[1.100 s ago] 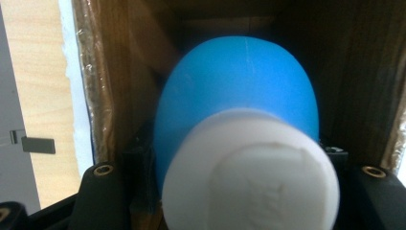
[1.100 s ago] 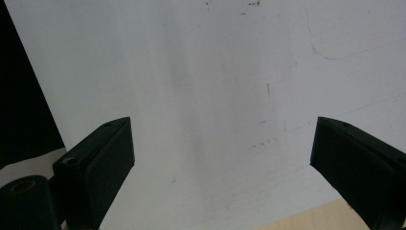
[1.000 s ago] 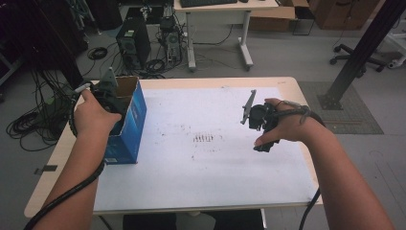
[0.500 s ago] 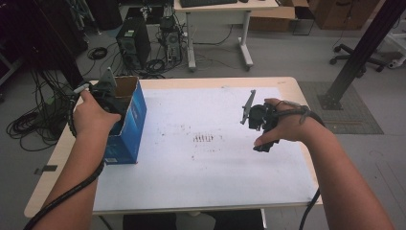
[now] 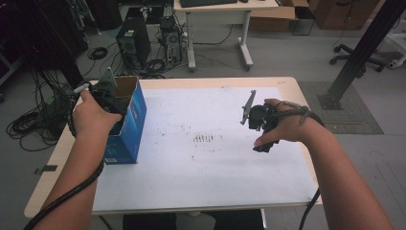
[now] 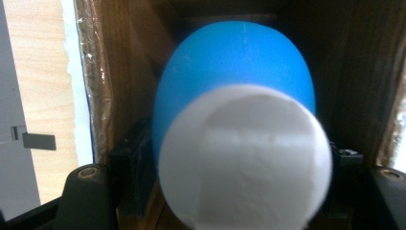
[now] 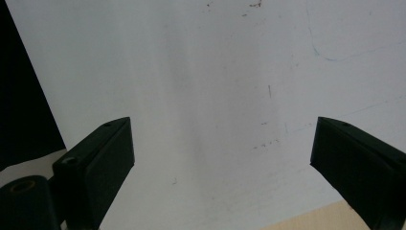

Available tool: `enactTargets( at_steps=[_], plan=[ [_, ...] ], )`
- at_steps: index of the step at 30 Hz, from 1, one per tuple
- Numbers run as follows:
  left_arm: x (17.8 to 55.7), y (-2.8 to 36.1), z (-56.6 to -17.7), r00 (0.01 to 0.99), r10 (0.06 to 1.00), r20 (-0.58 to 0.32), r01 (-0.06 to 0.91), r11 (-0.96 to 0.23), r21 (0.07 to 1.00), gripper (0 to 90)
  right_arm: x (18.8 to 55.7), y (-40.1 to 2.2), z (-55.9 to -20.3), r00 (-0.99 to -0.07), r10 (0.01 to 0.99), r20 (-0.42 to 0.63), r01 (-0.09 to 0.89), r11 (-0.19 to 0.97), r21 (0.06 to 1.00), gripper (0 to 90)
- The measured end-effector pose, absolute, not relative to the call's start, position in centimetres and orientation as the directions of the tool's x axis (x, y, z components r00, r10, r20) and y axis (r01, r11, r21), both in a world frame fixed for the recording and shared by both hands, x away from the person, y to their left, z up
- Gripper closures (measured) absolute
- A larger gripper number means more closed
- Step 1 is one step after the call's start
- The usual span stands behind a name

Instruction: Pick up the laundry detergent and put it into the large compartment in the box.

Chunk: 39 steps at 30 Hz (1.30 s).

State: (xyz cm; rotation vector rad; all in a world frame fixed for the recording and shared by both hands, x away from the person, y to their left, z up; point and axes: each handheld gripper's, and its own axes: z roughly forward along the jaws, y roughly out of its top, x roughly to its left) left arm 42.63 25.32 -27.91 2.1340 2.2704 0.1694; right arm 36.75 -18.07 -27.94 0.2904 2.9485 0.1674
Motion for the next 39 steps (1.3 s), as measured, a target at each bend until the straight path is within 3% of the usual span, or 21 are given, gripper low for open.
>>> enactTargets(
  at_steps=[12,20,28,39],
  plan=[
    [41.9,25.0,-27.4,-0.019,0.995,0.099,0.998,0.013,0.065,34.5,36.7,-18.2,-27.8,-0.966,0.2,-0.164,0.178,0.974,0.138,7.5],
    [41.6,25.1,-26.6,-0.03,0.996,0.087,0.994,0.021,0.11,23.8,36.6,-18.0,-27.6,-0.966,0.197,-0.167,0.175,0.975,0.14,7.4],
    [41.2,24.8,-25.7,0.007,0.991,0.137,0.992,-0.023,0.12,20.3,36.6,-18.1,-27.4,-0.966,0.193,-0.169,0.17,0.975,0.142,7.3],
    [40.6,24.7,-23.7,0.014,0.992,0.126,0.99,-0.031,0.141,12.3,36.5,-18.2,-27.3,-0.966,0.192,-0.173,0.167,0.974,0.153,7.3]
  ],
)
